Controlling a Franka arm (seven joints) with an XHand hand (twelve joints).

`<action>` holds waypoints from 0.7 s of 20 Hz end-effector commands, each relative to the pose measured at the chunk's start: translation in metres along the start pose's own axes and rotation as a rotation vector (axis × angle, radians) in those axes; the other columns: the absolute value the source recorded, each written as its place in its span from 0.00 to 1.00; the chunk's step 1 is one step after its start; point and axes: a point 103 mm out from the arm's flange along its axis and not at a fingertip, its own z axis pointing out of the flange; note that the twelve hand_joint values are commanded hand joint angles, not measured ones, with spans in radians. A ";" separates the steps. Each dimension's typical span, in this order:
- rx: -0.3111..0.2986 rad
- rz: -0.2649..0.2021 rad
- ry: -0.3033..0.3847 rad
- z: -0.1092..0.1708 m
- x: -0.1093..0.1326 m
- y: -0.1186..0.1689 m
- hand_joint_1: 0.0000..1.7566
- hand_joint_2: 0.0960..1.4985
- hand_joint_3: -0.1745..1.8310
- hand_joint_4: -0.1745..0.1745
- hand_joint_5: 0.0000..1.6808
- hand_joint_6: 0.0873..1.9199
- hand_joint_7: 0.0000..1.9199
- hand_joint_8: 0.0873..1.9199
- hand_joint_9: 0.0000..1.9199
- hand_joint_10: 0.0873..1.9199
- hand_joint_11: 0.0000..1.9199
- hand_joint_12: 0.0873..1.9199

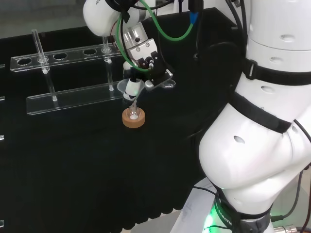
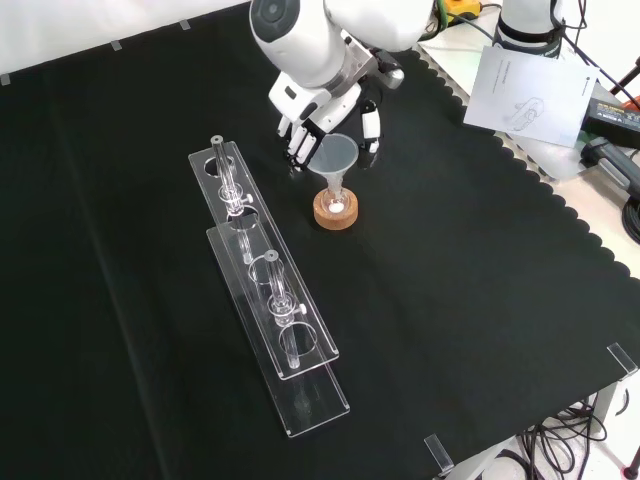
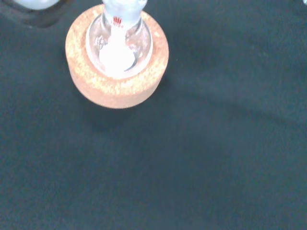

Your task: Remove the funnel from the round-bottom flask.

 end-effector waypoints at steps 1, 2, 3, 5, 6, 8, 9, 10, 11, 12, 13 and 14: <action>-0.135 0.019 -0.056 -0.012 -0.001 -0.010 0.43 0.45 0.29 0.43 0.36 0.00 0.32 0.31 0.55 0.21 0.31 0.64; -0.152 0.020 -0.059 -0.016 -0.002 -0.013 0.44 0.45 0.30 0.43 0.39 0.03 0.36 0.31 0.58 0.20 0.33 0.63; -0.158 0.021 -0.060 -0.018 -0.002 -0.015 0.45 0.46 0.31 0.43 0.41 0.06 0.38 0.31 0.61 0.19 0.35 0.61; -0.162 0.022 -0.057 -0.023 -0.004 -0.019 0.46 0.46 0.32 0.43 0.42 0.15 0.42 0.30 0.65 0.16 0.37 0.59; -0.162 0.023 -0.056 -0.025 -0.005 -0.021 0.46 0.46 0.32 0.43 0.42 0.18 0.43 0.31 0.66 0.15 0.38 0.58; -0.163 0.024 -0.056 -0.033 -0.007 -0.027 0.46 0.45 0.33 0.43 0.41 0.23 0.43 0.31 0.67 0.14 0.39 0.58; -0.164 0.026 -0.056 -0.036 -0.008 -0.030 0.46 0.45 0.33 0.43 0.40 0.24 0.43 0.31 0.67 0.14 0.39 0.58; -0.164 0.024 -0.049 -0.040 -0.009 -0.033 0.46 0.45 0.33 0.43 0.40 0.25 0.43 0.31 0.67 0.13 0.39 0.58; -0.169 0.026 -0.047 -0.044 -0.009 -0.036 0.46 0.45 0.33 0.42 0.39 0.26 0.43 0.31 0.68 0.13 0.39 0.57; -0.178 0.031 -0.051 -0.050 -0.010 -0.041 0.46 0.45 0.33 0.42 0.39 0.27 0.43 0.31 0.68 0.13 0.39 0.57; -0.184 0.034 -0.053 -0.054 -0.011 -0.044 0.46 0.45 0.33 0.42 0.39 0.27 0.43 0.31 0.68 0.13 0.39 0.57; -0.189 0.039 -0.057 -0.058 -0.012 -0.047 0.46 0.45 0.33 0.42 0.39 0.27 0.43 0.31 0.68 0.13 0.39 0.57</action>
